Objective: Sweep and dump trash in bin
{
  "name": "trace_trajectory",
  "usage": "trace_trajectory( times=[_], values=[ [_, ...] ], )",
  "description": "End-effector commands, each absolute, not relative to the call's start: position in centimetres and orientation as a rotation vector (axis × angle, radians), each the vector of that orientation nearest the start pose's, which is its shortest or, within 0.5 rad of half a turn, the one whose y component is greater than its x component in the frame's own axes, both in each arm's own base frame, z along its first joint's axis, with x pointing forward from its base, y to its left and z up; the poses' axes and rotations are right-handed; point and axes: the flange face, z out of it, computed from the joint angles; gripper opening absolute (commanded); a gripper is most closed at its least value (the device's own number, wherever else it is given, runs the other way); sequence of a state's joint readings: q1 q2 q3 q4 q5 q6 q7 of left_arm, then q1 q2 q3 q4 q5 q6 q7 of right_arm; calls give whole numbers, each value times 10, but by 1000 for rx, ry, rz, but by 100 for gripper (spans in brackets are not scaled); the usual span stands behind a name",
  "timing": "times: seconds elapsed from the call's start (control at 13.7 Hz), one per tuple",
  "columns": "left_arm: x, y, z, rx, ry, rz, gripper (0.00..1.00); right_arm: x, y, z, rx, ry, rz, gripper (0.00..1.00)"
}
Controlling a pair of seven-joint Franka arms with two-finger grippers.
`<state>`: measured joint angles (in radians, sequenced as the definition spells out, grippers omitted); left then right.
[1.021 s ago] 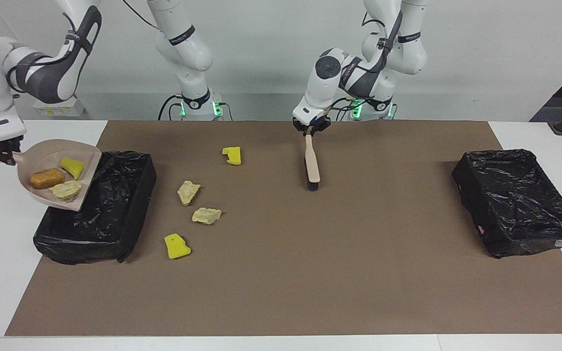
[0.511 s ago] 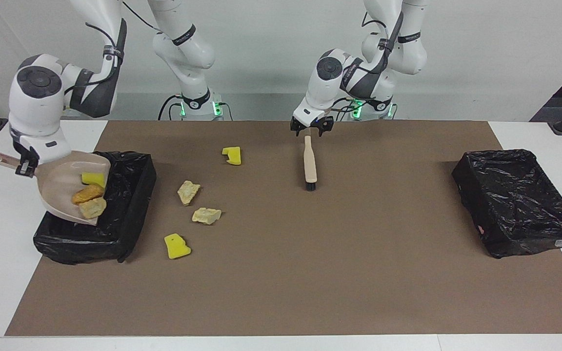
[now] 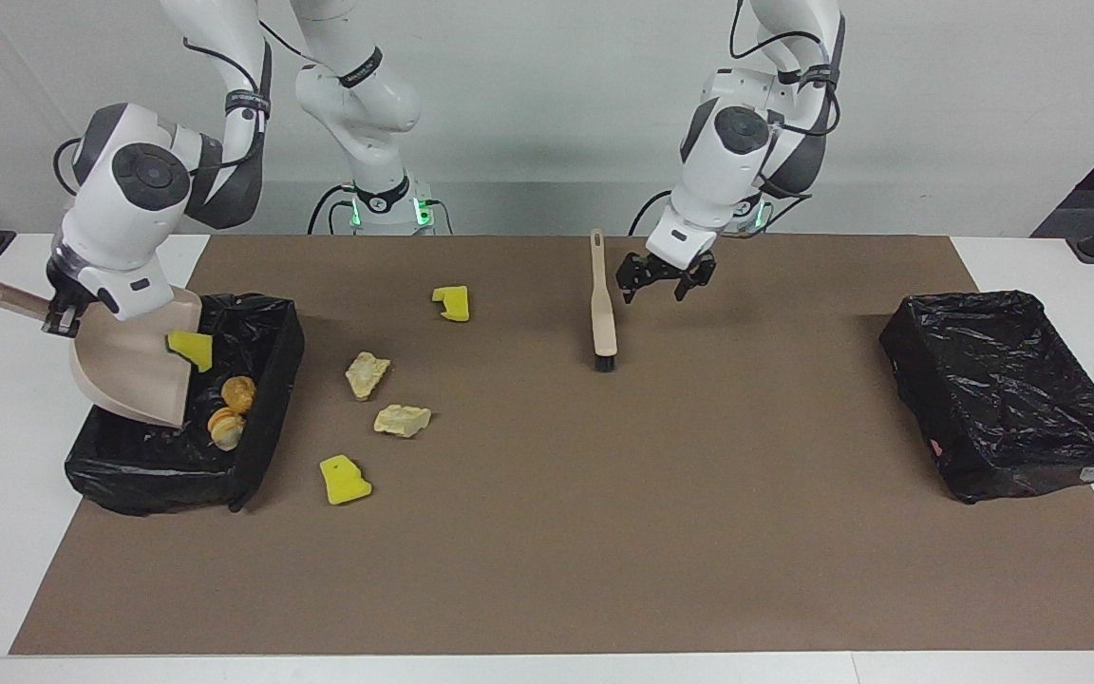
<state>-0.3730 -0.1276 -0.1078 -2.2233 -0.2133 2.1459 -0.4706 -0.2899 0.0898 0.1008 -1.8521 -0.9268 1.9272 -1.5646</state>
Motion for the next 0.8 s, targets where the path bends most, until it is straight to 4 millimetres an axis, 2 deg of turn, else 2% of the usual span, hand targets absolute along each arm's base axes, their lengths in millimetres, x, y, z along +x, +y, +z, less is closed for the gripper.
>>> trace_trajectory(
  times=[0.0, 0.07, 0.22, 0.36, 0.51, 0.66, 0.73],
  values=[
    [466, -202, 463, -3286, -71, 108, 100, 576, -150, 508, 1551, 1812, -923, 0],
    [476, -174, 473, -3285, -48, 122, 100, 577, -140, 510, 1530, 1787, -952, 0],
    [491, -132, 500, -3250, 32, 119, 100, 578, -121, 513, 1513, 1755, -975, 0],
    [504, -107, 537, -3214, 26, 111, 100, 583, -101, 527, 1458, 1702, -1009, 0],
    [519, -83, 559, -3196, 25, 96, 100, 584, -89, 528, 1435, 1696, -1025, 0],
    [530, -47, 586, -3201, -39, 31, 100, 585, -80, 537, 1405, 1674, -1044, 0],
    [536, -43, 591, -3200, -54, 42, 100, 586, -79, 545, 1404, 1667, -1034, 0]
  ],
)
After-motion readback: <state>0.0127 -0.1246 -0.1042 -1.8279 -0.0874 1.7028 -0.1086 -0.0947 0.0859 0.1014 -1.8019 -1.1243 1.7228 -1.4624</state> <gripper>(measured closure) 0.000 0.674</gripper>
